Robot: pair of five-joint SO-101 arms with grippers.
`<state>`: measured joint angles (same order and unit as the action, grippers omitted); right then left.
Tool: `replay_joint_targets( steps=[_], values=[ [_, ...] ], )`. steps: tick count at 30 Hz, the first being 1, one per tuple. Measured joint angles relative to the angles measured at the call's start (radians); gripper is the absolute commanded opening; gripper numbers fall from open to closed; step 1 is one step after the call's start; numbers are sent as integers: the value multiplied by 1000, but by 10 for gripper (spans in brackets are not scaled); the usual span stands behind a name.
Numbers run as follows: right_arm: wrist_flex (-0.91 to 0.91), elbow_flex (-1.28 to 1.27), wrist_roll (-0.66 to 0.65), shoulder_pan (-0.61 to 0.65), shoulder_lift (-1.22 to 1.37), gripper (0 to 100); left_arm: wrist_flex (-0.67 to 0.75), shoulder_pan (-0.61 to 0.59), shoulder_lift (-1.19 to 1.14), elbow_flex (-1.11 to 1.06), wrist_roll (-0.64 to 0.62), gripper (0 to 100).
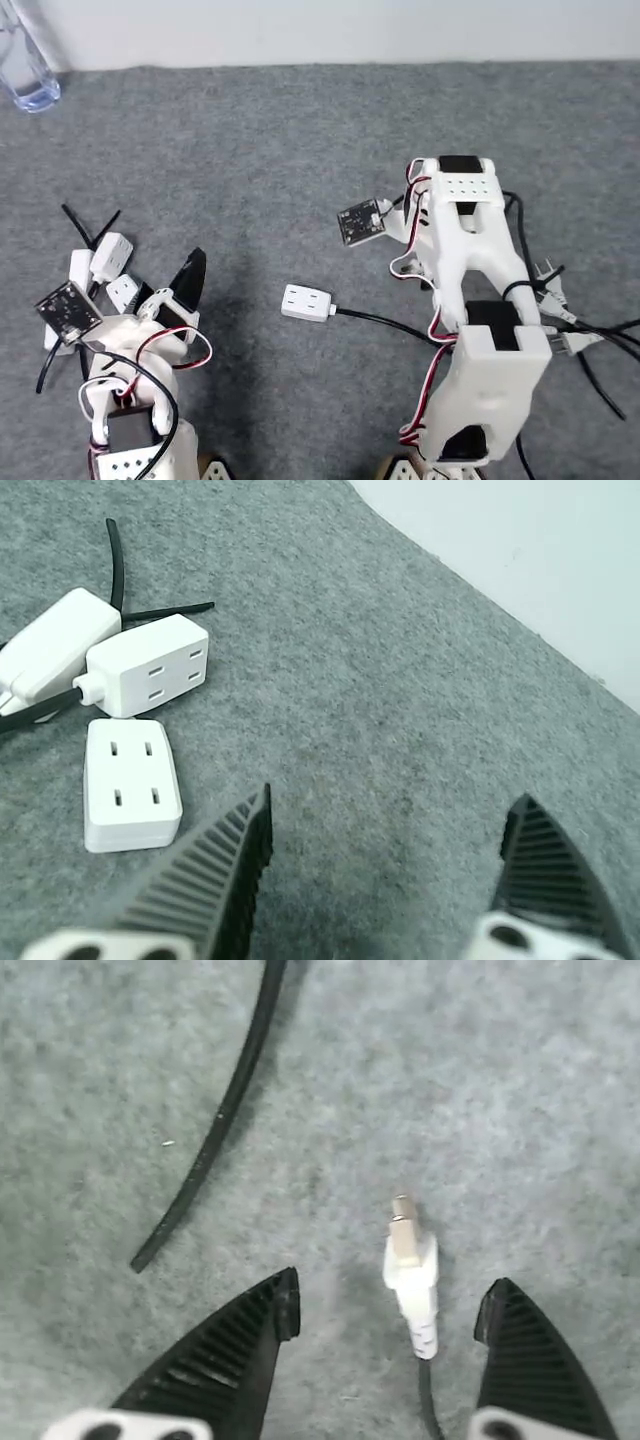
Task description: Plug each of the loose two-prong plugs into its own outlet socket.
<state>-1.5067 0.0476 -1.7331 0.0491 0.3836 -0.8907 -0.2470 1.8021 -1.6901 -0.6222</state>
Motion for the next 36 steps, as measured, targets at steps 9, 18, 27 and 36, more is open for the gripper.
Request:
replay_joint_targets(
  steps=[9, 18, 27, 36],
  values=[
    [-38, -64, -58, -51, 0, 281, 0, 0, 0, 0, 0, 348],
    [-44, -86, -69, -86, -2, 281, 0, 0, 0, 0, 0, 348],
    [-44, -87, -72, -84, -17, 281, 0, 0, 0, 0, 0, 348],
    [-32, -97, -72, -69, -48, 281, 0, 0, 0, 0, 0, 348]
  ],
)
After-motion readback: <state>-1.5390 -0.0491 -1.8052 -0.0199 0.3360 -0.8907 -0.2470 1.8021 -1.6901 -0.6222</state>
